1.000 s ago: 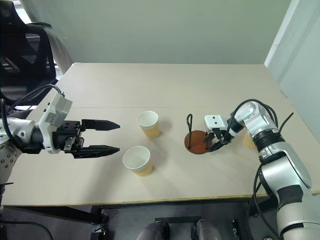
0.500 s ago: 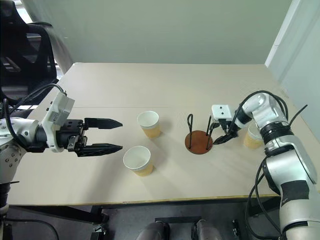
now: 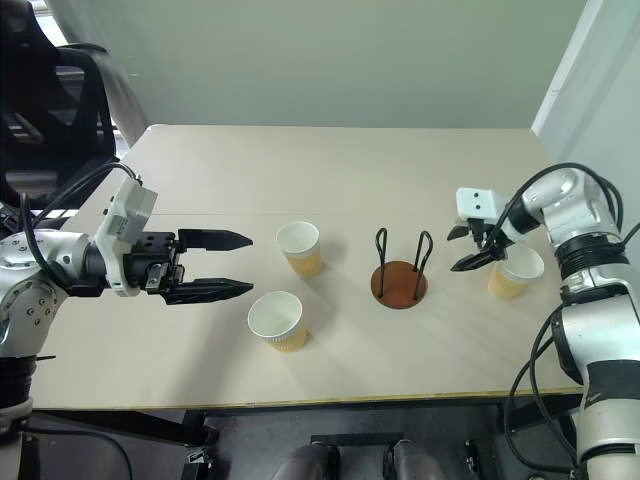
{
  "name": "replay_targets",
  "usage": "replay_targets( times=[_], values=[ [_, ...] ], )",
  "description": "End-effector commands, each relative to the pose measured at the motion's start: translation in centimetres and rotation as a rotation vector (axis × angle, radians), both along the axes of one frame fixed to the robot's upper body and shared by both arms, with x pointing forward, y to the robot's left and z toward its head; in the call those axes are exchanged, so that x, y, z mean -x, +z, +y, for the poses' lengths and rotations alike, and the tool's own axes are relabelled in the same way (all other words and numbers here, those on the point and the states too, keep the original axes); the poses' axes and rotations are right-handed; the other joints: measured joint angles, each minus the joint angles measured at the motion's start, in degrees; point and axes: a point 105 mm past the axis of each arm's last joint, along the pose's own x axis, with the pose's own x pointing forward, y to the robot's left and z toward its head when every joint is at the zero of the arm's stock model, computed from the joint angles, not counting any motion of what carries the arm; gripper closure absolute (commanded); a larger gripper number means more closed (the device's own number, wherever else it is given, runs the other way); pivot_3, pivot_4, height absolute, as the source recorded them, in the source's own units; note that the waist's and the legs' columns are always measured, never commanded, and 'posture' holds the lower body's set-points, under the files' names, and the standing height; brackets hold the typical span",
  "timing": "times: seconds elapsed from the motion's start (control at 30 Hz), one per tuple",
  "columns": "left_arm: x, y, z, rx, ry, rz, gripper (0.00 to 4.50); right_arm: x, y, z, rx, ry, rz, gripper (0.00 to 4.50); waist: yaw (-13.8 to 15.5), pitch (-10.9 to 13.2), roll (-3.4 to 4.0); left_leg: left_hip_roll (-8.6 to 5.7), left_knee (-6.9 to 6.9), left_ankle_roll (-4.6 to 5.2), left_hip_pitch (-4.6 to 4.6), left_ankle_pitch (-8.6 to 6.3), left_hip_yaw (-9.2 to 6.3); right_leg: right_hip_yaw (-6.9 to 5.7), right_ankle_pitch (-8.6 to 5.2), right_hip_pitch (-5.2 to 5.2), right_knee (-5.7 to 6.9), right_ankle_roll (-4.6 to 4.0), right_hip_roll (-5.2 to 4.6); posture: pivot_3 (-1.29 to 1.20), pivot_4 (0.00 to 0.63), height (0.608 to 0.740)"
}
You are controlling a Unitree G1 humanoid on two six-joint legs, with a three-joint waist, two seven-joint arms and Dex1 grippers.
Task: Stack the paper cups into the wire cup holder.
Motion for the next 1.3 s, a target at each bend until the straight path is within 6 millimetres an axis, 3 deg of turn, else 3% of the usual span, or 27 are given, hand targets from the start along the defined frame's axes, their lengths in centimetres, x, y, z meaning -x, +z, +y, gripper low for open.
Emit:
replay_targets(
  times=[0.03, 0.4, 0.67, 1.3],
  values=[
    [0.0, 1.0, -0.6, 0.014, -0.03, -0.044, 0.0, -0.1, 2.6, -1.0, -0.008, -0.035, -0.069, 1.08, 0.08, 0.0, 0.0, 0.0, 0.0, 0.0, 0.0, 0.0, 0.0, 0.0, 0.01, 0.0, -0.01, 0.02, 0.0, 0.0, 0.15, 0.74],
    [-0.4, 0.8, -1.1, 0.017, -0.062, -0.041, 0.0, 2.0, 3.1, -4.5, 0.056, -0.102, -0.042, 1.08, 0.23, 0.0, 0.01, 0.0, 0.0, 0.17, -0.02, 0.1, 0.01, 0.0, 0.05, 0.02, -0.04, 0.11, 0.0, 0.0, 0.15, 0.74],
    [-0.7, 0.7, -1.6, 0.022, -0.084, -0.038, 0.0, 3.3, 2.2, -5.4, 0.093, -0.115, -0.011, 1.08, 0.19, 0.01, 0.01, 0.0, 0.0, 0.76, 0.01, 0.49, 0.05, 0.0, 0.08, 0.06, -0.03, 0.19, 0.0, 0.0, 0.15, 0.74],
    [-0.5, 1.3, -2.1, 0.051, -0.086, -0.123, 0.0, 2.3, -1.3, -8.3, 0.278, -0.161, -0.003, 1.08, 0.29, 0.01, 0.01, 0.0, 0.02, 0.97, 0.0, 0.59, 0.07, 0.01, 0.14, 0.1, -0.08, 0.38, 0.0, 0.0, 0.15, 0.74]
  ],
)
